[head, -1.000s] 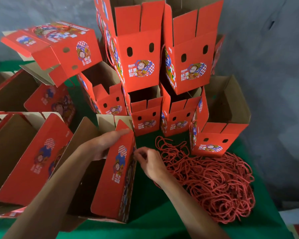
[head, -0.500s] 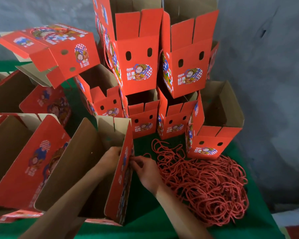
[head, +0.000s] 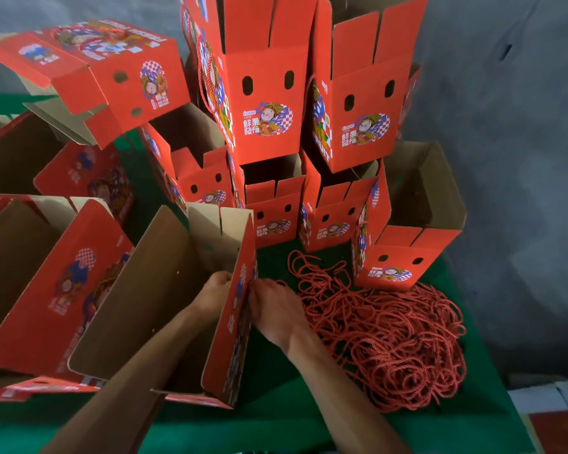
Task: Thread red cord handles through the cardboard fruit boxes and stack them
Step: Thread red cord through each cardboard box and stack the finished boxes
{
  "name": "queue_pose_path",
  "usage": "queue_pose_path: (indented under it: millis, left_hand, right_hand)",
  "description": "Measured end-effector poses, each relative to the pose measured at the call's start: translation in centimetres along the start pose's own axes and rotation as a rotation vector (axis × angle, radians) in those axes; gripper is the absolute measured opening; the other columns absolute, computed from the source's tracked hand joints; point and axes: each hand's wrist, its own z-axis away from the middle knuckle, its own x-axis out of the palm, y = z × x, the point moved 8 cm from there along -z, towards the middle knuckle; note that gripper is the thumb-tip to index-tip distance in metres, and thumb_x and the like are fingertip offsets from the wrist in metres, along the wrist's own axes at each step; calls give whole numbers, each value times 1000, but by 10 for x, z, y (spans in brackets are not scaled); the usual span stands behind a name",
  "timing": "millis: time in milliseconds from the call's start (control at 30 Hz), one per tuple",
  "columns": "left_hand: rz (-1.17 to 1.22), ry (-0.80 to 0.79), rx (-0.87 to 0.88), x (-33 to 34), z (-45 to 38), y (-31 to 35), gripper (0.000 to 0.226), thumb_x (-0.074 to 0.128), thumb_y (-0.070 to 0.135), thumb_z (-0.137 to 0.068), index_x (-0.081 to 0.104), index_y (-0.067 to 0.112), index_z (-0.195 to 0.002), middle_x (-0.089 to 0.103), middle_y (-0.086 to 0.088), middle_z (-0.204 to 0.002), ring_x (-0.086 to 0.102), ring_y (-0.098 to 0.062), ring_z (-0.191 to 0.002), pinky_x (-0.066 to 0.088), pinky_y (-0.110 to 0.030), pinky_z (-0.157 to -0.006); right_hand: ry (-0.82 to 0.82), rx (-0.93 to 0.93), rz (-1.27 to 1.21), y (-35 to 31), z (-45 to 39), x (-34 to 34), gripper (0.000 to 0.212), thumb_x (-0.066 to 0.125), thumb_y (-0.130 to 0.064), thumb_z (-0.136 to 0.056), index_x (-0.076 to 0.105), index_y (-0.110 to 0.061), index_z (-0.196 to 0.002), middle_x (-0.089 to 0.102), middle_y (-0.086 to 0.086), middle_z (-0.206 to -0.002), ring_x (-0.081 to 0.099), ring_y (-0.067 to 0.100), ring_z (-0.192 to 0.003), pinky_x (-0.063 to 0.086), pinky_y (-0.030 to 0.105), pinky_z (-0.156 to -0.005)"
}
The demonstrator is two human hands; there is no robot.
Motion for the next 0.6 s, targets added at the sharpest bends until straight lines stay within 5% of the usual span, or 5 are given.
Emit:
queue_pose_path:
  millis: [100,200,400,500,600]
  left_hand:
    - [-50,-21,-79,-8,-8,-17,30,51,23,-105,55,1,-126,66,-18,-107,69,-33,-96,58,-48,-91]
    - [-54,-66,-85,-18,-10,-22,42,45,40,-106,58,7,-128,72,-17,-106,73,-28,-89,58,-54,-88]
    - [169,-127,-48,-20,16,-8,64,34,80,-89,62,28,-116,71,-3,-116,68,-24,-108,53,-47,-91]
    - [147,-253,-2,-9,36,1,60,39,89,-80,59,43,-114,69,7,-119,66,-18,-112,52,-42,-89]
    - [73,-348,48,1,47,4,56,56,80,-80,58,44,-123,72,9,-119,70,-18,-110,52,-42,-95]
  right_hand:
    - [-107,103,-173,29,15,16,28,45,-35,-107,56,-17,-89,67,4,-82,63,26,-68,48,39,-58]
    - [-243,295,-239,67,45,48,28,51,-25,-105,64,-6,-89,69,13,-83,66,30,-74,54,45,-67]
    - [-552,602,-721,86,102,107,18,56,-13,-105,67,-12,-91,74,11,-98,71,14,-80,58,29,-78]
    - [-443,492,-479,101,90,92,25,50,-17,-106,68,-15,-88,74,13,-107,71,19,-93,58,38,-87]
    - [-225,407,-316,106,70,70,24,56,-23,-102,68,-7,-88,74,10,-87,72,22,-77,59,41,-74]
